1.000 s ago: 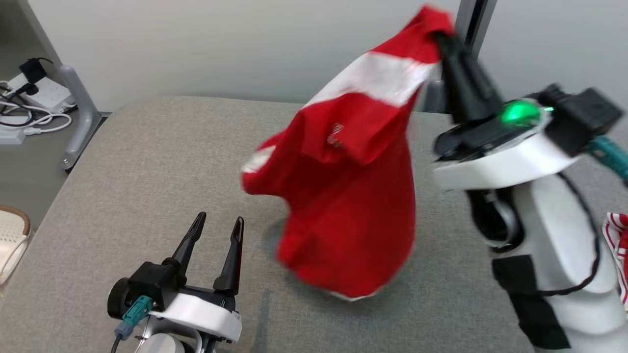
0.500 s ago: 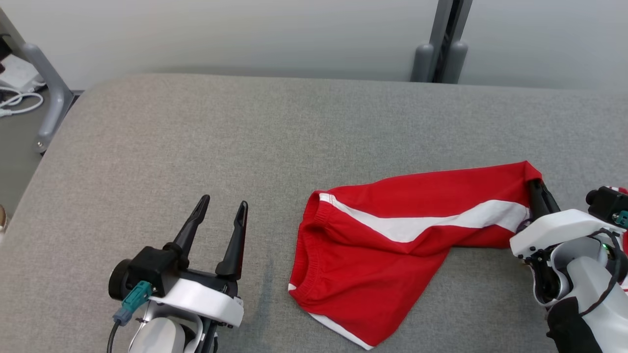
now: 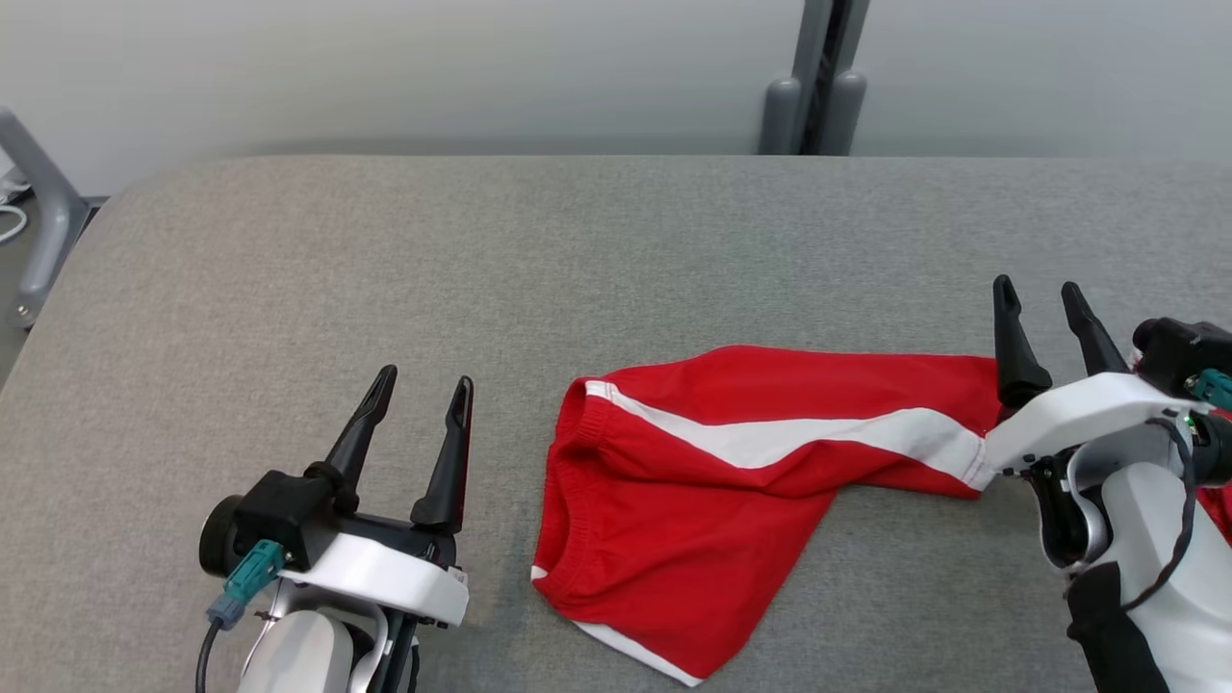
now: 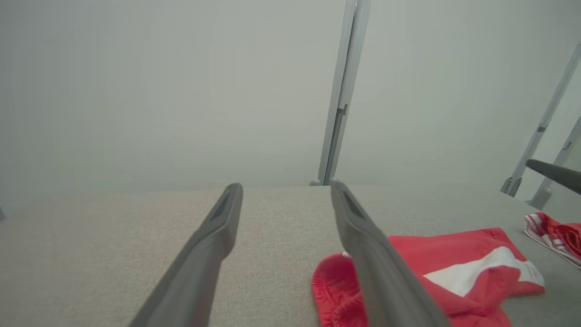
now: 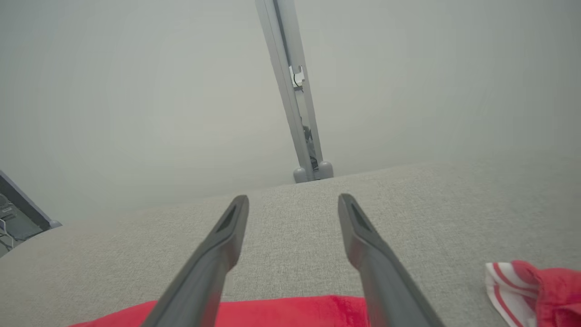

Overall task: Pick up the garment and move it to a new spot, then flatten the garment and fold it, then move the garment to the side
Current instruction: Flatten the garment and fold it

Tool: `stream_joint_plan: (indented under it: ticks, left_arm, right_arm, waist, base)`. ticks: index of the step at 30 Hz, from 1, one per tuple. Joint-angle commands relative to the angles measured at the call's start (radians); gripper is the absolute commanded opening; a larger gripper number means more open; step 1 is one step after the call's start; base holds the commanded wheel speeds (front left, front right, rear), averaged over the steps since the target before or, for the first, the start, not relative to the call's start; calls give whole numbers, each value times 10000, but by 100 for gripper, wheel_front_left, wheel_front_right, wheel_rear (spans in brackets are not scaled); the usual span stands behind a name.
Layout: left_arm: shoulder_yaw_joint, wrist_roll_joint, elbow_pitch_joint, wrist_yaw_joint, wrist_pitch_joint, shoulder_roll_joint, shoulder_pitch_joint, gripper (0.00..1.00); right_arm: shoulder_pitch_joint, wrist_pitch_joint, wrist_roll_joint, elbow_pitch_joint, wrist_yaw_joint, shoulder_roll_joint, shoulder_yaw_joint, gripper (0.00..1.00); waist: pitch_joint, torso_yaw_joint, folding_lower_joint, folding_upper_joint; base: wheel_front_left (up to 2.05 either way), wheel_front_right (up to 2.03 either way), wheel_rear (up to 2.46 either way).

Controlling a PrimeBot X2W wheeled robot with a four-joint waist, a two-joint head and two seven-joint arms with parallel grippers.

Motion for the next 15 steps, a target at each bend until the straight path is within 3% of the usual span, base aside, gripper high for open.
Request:
stream_joint_plan:
  ticks: [1, 11, 15]
  left_arm:
    - [48, -36, -61, 31, -33, 36, -81, 100]
    - [-67, -349, -348, 224, -34, 40, 116, 100]
    - [-56, -453, -395, 259, -34, 39, 258, 100]
  right_arm:
    - [284, -7, -87, -306, 0, -35, 21, 100]
    - [2833, -9, -1057, -3630, 0, 117, 334, 100]
    - [3621, -7, -1173, -4032, 0, 221, 341, 100]
  waist:
    - [-117, -129, 0, 0]
    - [-539, -591, 0, 0]
    - [-590, -718, 0, 0]
  base:
    - [0, 0, 0]
    - [0, 0, 0]
    - [0, 0, 0]
